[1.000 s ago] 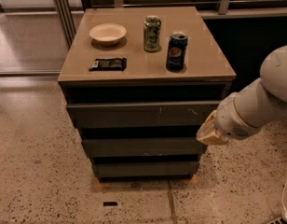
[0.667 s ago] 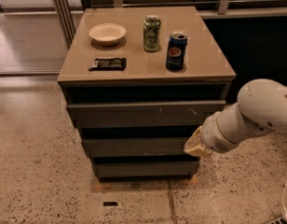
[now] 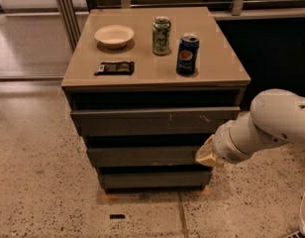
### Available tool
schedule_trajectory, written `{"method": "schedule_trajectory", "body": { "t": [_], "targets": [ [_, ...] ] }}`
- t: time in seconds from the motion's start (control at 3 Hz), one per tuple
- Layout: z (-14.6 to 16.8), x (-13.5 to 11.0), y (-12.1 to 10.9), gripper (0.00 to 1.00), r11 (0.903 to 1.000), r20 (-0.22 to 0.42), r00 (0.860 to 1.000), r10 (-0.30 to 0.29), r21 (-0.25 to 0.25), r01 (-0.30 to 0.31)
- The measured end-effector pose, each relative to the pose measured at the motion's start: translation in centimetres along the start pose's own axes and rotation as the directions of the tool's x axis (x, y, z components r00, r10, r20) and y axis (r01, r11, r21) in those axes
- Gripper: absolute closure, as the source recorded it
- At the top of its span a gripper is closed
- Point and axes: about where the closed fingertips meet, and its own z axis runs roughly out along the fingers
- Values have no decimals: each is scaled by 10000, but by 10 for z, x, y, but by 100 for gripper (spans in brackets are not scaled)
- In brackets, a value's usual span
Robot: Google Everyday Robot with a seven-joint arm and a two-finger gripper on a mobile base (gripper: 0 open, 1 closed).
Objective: Open bottom drawer
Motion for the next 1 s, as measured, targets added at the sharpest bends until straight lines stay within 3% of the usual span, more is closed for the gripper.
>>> {"method": "schedule_trajectory", "body": {
  "t": [0.33, 0.67, 1.0],
  "targets": [
    [53, 31, 8, 100, 9990, -207, 9988, -442, -51, 441],
    [125, 58, -11, 100, 9961, 191, 9963, -835, 306, 829],
    [190, 72, -62, 100, 9875, 777, 9900, -1179, 1138, 1087]
  ]
}}
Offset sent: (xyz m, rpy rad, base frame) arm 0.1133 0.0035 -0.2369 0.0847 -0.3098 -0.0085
